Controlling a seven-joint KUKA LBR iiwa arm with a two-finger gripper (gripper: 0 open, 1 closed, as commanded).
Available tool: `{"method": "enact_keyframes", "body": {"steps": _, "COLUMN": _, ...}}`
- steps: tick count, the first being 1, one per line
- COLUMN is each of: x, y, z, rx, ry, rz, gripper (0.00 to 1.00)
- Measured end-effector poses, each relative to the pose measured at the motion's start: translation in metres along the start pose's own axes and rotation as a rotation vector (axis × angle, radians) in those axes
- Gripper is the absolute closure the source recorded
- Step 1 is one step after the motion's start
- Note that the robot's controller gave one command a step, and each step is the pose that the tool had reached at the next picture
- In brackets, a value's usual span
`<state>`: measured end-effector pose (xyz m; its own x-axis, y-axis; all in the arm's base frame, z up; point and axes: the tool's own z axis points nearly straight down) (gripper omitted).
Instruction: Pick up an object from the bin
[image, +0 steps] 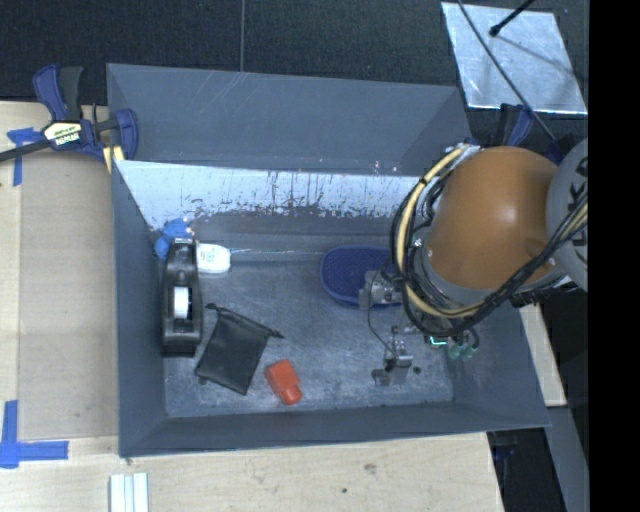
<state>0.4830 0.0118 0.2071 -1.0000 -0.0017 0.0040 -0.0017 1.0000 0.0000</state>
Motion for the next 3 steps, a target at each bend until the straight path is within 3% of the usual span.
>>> {"method": "enact_keyframes", "body": {"steps": 1, "x": -0.052, "y": -0.068, "z": 0.046, "rx": 0.003, "ry": -0.008, "rz": -0.17, "gripper": 0.0}}
{"method": "enact_keyframes", "body": {"steps": 2, "x": -0.118, "y": -0.083, "z": 0.092, "rx": 0.002, "ry": -0.009, "rz": -0.33, "gripper": 0.0}}
{"method": "enact_keyframes", "body": {"steps": 3, "x": -0.135, "y": -0.107, "z": 0.137, "rx": 0.0, "ry": -0.014, "rz": -0.277, "gripper": 0.0}}
